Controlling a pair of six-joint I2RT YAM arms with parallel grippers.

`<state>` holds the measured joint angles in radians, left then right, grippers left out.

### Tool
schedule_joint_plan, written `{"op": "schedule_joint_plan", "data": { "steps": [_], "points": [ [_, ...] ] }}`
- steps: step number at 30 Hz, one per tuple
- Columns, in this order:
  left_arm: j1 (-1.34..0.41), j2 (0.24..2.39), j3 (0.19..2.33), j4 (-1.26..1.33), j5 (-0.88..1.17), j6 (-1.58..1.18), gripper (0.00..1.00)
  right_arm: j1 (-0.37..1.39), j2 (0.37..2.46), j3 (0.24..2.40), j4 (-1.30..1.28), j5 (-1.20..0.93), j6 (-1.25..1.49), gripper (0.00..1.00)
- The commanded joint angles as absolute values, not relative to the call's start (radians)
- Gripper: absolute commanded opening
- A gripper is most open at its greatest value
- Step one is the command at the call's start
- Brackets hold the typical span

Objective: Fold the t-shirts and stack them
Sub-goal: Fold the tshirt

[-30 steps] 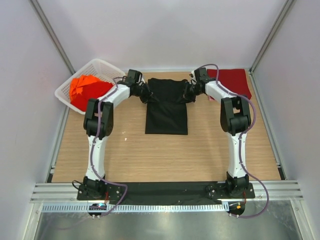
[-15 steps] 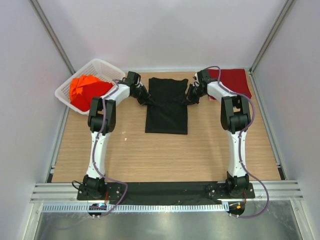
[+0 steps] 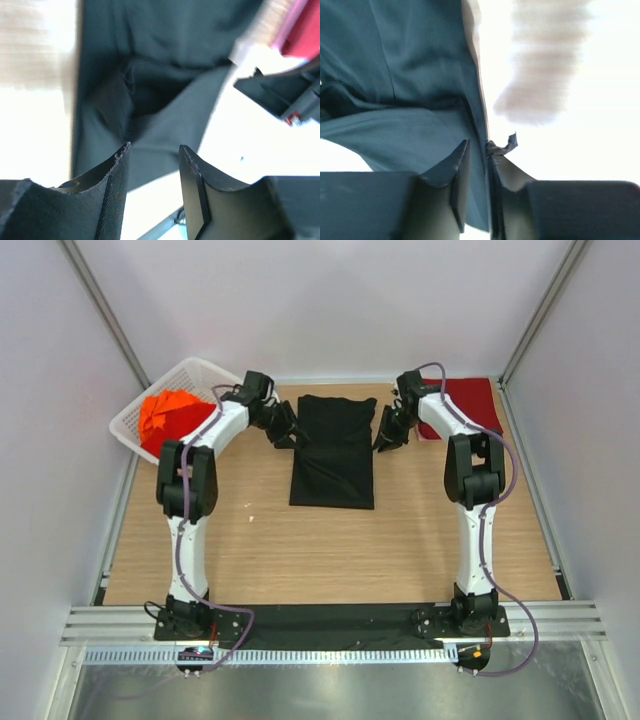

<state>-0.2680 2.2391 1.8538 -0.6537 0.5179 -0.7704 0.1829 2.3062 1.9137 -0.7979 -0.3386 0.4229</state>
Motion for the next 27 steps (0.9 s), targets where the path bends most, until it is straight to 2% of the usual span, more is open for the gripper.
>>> {"op": "schedule_joint_plan", "data": {
  "steps": [1, 3, 4, 7, 13, 16, 19, 27],
  "points": [
    [-0.27, 2.054, 1.765, -0.661, 0.545, -0.703, 0.45, 0.181, 2.16, 1.945, -0.91, -0.291, 0.362, 0.3],
    [-0.271, 1.97, 1.705, -0.664, 0.543, -0.684, 0.48, 0.183, 2.102, 1.873, -0.904, -0.331, 0.364, 0.34],
    [-0.272, 1.945, 1.663, -0.664, 0.543, -0.674, 0.48, 0.184, 2.074, 1.837, -0.894, -0.345, 0.371, 0.4],
    [-0.273, 1.847, 1.516, -0.652, 0.561, -0.644, 0.54, 0.193, 1.964, 1.666, -0.842, -0.385, 0.377, 0.5],
    [-0.273, 1.776, 1.398, -0.649, 0.568, -0.629, 0.57, 0.207, 1.793, 1.381, -0.816, -0.429, 0.368, 0.52],
    [-0.273, 1.749, 1.336, -0.646, 0.549, -0.624, 0.57, 0.21, 1.728, 1.245, -0.738, -0.466, 0.389, 0.58],
    [-0.273, 1.74, 1.273, -0.641, 0.528, -0.617, 0.57, 0.21, 1.709, 1.136, -0.642, -0.537, 0.432, 0.59],
    [-0.272, 1.862, 1.206, -0.612, 0.534, -0.617, 0.57, 0.213, 1.779, 1.066, -0.532, -0.578, 0.499, 0.57]
  ]
}}
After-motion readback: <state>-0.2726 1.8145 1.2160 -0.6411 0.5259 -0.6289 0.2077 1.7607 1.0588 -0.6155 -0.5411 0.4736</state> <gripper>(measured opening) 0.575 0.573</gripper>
